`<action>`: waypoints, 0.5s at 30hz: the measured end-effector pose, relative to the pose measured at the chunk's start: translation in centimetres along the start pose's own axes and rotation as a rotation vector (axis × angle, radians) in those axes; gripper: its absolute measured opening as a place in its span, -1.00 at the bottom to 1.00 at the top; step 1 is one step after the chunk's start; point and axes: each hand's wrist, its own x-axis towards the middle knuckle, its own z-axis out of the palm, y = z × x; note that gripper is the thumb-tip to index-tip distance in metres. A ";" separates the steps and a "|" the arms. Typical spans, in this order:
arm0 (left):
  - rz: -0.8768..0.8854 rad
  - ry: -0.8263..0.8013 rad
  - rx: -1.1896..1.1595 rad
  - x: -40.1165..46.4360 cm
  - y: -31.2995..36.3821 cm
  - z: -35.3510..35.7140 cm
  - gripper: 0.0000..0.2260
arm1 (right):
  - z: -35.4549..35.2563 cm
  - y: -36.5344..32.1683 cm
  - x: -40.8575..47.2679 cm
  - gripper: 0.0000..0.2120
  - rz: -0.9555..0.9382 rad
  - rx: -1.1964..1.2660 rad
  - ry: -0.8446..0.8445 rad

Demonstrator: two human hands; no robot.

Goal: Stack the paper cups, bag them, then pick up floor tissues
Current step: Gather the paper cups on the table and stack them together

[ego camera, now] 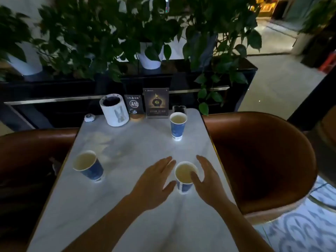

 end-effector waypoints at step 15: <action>-0.186 -0.053 -0.219 -2.2 2.5 7.4 -0.42 | 2.6 3.5 -3.5 -0.60 0.125 0.092 -0.102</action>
